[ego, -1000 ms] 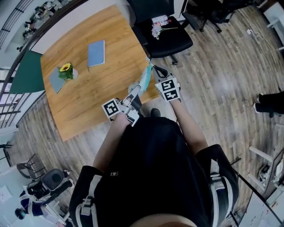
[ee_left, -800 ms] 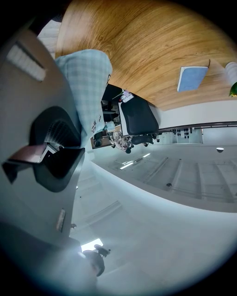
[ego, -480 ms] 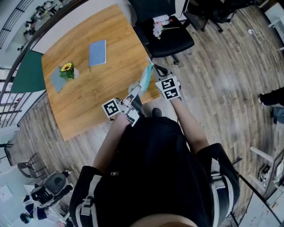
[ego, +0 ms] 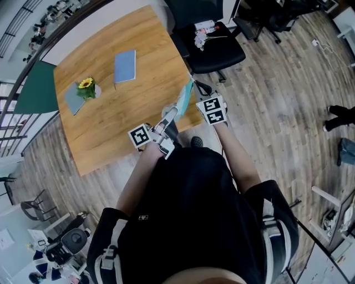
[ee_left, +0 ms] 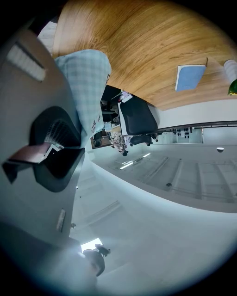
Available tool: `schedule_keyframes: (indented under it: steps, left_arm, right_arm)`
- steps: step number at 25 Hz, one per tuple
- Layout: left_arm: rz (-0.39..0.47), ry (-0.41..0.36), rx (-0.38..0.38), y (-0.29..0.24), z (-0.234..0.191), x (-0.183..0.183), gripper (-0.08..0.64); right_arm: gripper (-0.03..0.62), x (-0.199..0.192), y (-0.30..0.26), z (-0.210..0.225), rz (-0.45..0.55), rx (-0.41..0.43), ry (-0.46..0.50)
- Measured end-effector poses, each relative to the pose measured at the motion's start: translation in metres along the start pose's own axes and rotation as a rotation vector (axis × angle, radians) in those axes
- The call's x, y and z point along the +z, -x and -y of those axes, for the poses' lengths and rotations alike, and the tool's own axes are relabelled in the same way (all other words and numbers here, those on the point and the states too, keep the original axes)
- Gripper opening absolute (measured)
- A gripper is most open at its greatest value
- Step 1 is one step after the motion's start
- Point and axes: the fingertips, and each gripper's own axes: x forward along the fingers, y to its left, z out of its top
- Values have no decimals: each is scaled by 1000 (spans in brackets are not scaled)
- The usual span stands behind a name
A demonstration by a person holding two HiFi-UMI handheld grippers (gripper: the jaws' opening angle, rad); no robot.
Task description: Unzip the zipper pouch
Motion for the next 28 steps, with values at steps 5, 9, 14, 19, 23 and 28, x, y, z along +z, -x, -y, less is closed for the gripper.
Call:
schedule_keyframes:
  steps: [5,9,14,19,23,28]
  left_arm:
    - [2,5,-6,4,-1,5,5]
    - [-1,6,-2,7,-1,8,5]
    - [-4,4,-1,7,-2,18,5]
    - [-3,8,-4,8,-2,26,5]
    - [-3,13,-3,11,-1,32,5]
    - [-4,7,-4,13,-3,41,5]
  right_arm:
    - [6,0,-6,-4,-8,2,-2]
    - [6,1,-11,-6,-8,1,-6]
    - [6,6,-20,-6,-14,2,-3]
    - [8,10,-29,-6,-10,-1,-13]
    - [9,14,-33,-7,-9,-3,-14]
    - [11,17,-41,-11,-4,1,-20]
